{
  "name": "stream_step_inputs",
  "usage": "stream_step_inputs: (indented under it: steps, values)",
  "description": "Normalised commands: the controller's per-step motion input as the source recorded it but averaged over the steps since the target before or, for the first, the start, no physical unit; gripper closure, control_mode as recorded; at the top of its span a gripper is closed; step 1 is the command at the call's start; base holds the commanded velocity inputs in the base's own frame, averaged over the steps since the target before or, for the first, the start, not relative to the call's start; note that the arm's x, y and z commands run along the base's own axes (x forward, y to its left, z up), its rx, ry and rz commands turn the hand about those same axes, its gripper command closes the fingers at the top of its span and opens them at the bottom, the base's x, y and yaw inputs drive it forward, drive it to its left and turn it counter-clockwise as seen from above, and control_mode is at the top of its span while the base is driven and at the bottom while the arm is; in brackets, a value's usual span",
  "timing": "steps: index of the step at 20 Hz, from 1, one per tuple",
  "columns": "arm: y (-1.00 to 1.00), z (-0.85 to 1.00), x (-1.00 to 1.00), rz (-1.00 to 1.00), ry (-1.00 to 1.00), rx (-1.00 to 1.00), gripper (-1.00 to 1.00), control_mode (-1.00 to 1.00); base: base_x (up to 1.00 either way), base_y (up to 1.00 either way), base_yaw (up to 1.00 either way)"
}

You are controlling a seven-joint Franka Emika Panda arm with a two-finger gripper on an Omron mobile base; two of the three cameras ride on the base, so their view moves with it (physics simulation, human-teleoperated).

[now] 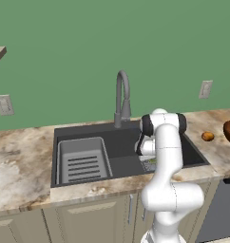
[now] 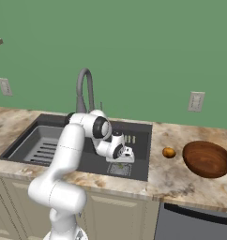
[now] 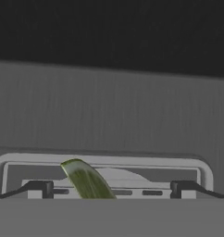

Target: Remove the mango and lemon wedge from the sink. Then move the bowl and cup from the counter to the sink for washing.

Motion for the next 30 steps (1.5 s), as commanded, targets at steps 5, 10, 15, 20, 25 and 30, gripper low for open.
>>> stream_step_inputs:
  steps: [5,10,15,20,25,30]
  values:
    - [0.00,-0.11,0.02,0.00,0.00,0.00,-1.00,-1.00,0.00,0.00,0.00]
    - [0.00,-0.12,0.03,0.00,0.00,0.00,-1.00,-1.00,0.00,0.00,0.00]
    - [0.00,-0.16,0.00,0.00,0.03,0.00,-1.00,-1.00,0.00,0.00,0.00]
    - [0.00,-0.21,0.00,-0.02,0.05,0.00,1.00,-1.00,0.00,0.00,0.00]
    - [0.00,-0.20,0.00,-0.03,0.05,0.00,1.00,-1.00,0.00,0.00,0.00]
    - [0.00,-0.21,0.00,-0.03,0.06,0.00,1.00,-1.00,0.00,0.00,0.00]
